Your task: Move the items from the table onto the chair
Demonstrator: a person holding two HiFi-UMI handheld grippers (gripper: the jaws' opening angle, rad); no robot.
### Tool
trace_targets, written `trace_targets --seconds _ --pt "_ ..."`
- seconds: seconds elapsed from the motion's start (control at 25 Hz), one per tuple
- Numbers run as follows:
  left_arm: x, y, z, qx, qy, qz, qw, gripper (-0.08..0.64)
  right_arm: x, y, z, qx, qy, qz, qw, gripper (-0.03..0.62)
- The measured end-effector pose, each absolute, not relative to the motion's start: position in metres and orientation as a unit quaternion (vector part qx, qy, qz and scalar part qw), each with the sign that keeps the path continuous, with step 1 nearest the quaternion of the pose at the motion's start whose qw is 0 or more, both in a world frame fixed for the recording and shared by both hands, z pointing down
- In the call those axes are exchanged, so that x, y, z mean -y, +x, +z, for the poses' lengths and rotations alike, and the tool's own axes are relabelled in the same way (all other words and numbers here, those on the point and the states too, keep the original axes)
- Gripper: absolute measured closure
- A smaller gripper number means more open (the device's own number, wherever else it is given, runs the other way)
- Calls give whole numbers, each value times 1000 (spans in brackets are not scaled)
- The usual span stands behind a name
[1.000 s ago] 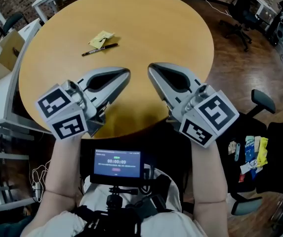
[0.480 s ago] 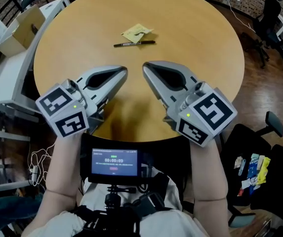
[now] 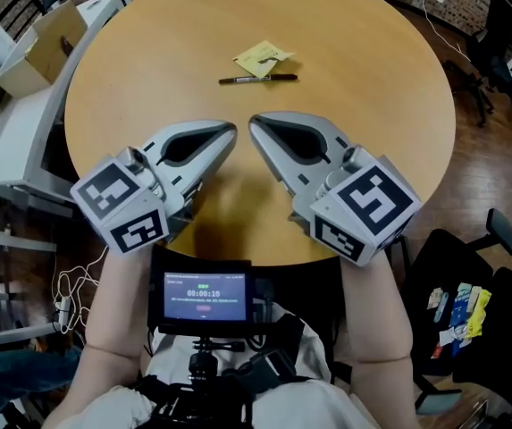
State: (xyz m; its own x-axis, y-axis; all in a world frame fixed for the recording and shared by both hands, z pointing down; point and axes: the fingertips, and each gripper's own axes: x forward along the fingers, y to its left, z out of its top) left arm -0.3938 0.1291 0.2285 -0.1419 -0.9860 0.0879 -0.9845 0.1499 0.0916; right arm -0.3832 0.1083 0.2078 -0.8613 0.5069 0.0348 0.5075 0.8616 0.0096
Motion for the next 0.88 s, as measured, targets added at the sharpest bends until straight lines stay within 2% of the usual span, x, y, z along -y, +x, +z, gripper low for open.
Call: trace_targets --seconds 0.24,0.88 --pt "-120 -388 242 752 654 39 72 551 -105 -385 211 966 -259 -6 20 591" --pt "-119 -387 245 748 657 39 80 555 -105 -384 216 966 -257 6 29 590"
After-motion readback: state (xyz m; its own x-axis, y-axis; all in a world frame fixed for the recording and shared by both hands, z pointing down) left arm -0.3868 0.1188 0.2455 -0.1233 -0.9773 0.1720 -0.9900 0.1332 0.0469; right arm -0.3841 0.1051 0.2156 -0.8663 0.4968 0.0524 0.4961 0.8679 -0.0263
